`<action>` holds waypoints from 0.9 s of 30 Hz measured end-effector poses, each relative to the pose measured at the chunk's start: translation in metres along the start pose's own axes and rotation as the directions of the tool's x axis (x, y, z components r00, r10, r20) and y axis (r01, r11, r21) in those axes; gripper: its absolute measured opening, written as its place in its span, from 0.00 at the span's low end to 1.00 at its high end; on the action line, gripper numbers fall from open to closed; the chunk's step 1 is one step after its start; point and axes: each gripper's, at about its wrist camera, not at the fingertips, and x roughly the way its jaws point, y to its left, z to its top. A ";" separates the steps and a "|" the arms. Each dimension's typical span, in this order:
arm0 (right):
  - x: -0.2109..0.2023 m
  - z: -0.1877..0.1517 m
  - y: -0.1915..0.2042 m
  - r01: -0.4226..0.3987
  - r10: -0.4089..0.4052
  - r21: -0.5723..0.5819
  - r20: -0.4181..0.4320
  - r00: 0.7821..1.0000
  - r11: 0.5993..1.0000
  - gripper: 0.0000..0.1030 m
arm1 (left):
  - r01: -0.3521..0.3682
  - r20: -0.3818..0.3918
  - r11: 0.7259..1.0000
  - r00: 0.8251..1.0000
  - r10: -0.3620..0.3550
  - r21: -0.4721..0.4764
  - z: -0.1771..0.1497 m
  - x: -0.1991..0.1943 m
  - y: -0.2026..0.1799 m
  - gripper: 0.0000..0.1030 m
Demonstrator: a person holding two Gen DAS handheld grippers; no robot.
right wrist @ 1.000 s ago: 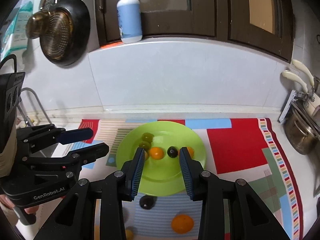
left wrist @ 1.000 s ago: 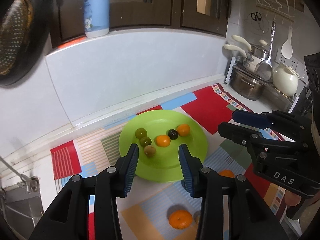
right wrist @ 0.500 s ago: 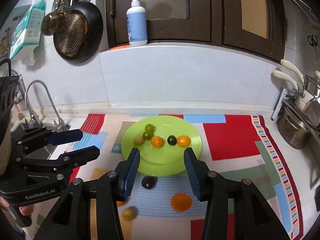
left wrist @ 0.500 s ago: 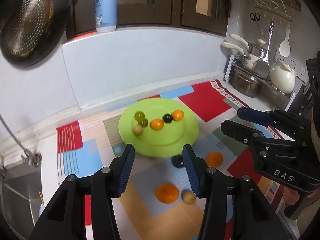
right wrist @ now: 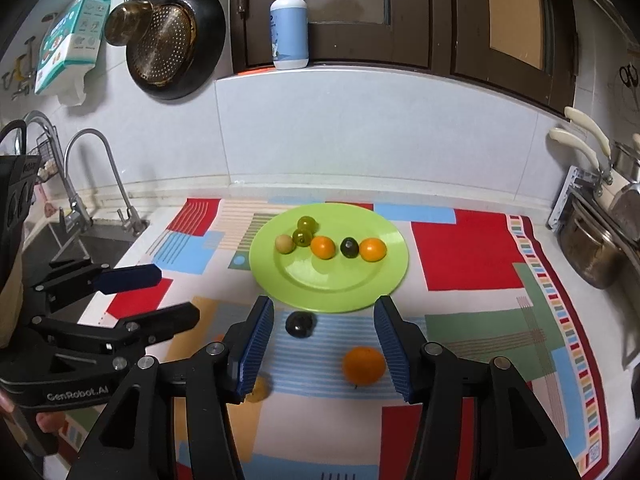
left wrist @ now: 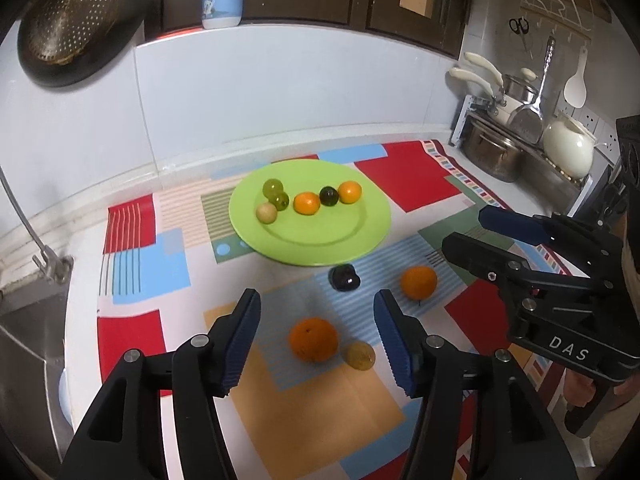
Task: Organize fruits
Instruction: 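Withdraw both open tools from the plate toward the remaining fruits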
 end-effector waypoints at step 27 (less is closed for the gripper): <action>0.024 -0.042 -0.012 -0.019 0.017 -0.031 -0.076 0.997 0.999 0.52 | -0.078 0.001 0.997 0.997 0.078 0.018 -0.044 0.026 -0.014 0.61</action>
